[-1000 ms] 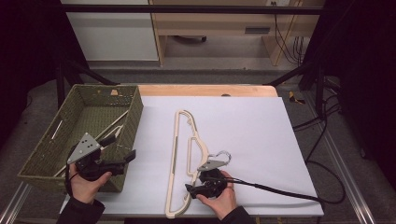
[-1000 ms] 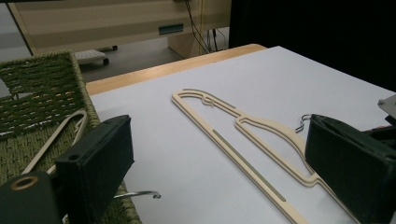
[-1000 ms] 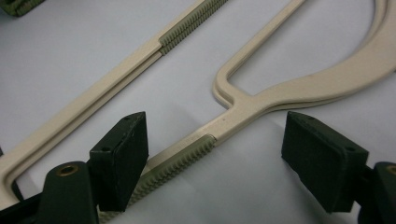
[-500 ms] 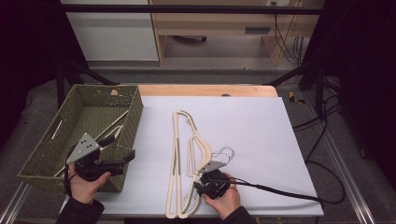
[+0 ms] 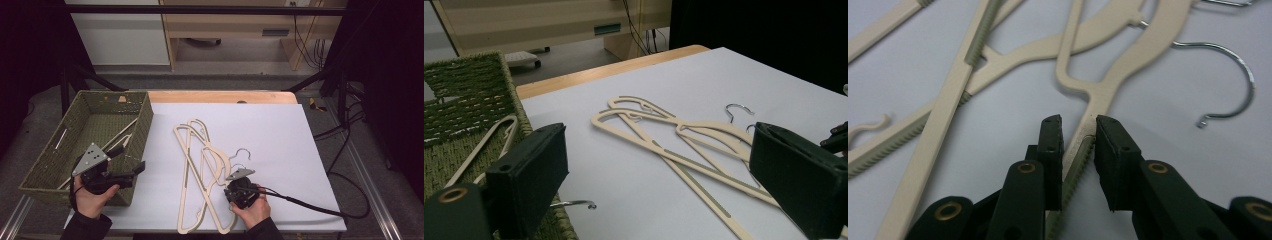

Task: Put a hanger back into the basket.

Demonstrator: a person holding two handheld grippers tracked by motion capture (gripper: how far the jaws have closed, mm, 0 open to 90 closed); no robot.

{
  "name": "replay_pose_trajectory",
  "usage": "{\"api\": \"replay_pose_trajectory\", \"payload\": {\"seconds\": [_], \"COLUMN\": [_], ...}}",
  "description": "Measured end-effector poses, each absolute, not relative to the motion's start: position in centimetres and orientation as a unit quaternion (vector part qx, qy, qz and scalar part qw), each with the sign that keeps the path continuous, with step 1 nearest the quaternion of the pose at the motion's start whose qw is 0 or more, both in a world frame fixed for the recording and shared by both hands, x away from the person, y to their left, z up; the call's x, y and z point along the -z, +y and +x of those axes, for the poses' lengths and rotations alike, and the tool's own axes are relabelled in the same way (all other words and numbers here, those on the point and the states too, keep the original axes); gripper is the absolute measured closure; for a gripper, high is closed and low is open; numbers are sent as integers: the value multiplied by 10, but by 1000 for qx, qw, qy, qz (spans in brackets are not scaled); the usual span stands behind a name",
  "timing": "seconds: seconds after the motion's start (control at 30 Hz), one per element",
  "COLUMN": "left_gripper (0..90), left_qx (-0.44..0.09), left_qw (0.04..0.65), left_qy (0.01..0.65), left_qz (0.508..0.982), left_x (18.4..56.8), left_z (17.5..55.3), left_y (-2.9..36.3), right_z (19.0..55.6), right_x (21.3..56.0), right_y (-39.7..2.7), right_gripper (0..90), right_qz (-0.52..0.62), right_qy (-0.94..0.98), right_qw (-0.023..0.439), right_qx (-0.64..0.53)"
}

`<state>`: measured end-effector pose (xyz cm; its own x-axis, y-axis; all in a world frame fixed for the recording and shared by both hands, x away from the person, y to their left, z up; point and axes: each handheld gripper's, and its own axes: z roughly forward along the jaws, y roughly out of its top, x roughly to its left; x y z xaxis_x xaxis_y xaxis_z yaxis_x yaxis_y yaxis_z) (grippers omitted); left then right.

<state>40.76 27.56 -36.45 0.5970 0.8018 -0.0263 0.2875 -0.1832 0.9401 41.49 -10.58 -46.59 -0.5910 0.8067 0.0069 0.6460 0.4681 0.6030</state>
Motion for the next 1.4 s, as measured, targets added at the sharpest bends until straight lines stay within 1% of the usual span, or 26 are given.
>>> {"api": "replay_pose_trajectory", "payload": {"seconds": [0.1, 0.17, 0.23, 0.33, 0.4, 0.5, 0.53, 0.6, 0.63, 0.67, 0.7, 0.73, 0.77, 1.0, 1.23, 1.4], "left_gripper": [85, 85, 85, 86, 86, 86, 86, 86, 86, 87, 88, 89, 89, 94, 102, 115], "left_qx": [-248, -248, -248, -247, -246, -244, -243, -242, -241, -240, -238, -236, -235, -220, -205, -192], "left_qw": [519, 519, 519, 518, 518, 516, 516, 517, 517, 518, 518, 519, 519, 517, 506, 503], "left_qy": [374, 374, 374, 373, 372, 371, 370, 369, 369, 369, 368, 367, 366, 361, 353, 345], "left_qz": [727, 727, 727, 729, 729, 732, 733, 733, 734, 734, 734, 735, 736, 745, 760, 768], "left_x": [364, 364, 364, 364, 365, 366, 366, 366, 366, 366, 366, 366, 366, 368, 370, 368], "left_z": [407, 407, 407, 407, 407, 407, 407, 407, 407, 407, 406, 406, 406, 405, 408, 421], "left_y": [276, 275, 275, 273, 272, 270, 270, 269, 268, 268, 267, 267, 266, 253, 229, 205], "right_z": [414, 413, 411, 412, 414, 418, 419, 421, 422, 422, 423, 423, 423, 419, 417, 414], "right_x": [466, 467, 468, 466, 466, 465, 466, 465, 465, 465, 464, 463, 462, 449, 446, 444], "right_y": [-114, -118, -118, -117, -118, -120, -124, -127, -130, -132, -134, -135, -136, -142, -145, -146], "right_gripper": [680, 682, 686, 750, 763, 790, 800, 800, 801, 802, 803, 803, 803, 804, 805, 804], "right_qz": [442, 442, 442, 459, 465, 484, 484, 493, 489, 485, 486, 482, 481, 451, 417, 401], "right_qy": [838, 840, 840, 833, 831, 821, 821, 813, 815, 815, 814, 815, 814, 820, 831, 837], "right_qw": [147, 139, 140, 132, 129, 106, 106, 82, 86, 78, 88, 89, 81, 100, 116, 120], "right_qx": [-283, -283, -283, -279, -275, -285, -283, -300, -298, -308, -307, -309, -316, -337, -348, -352]}}
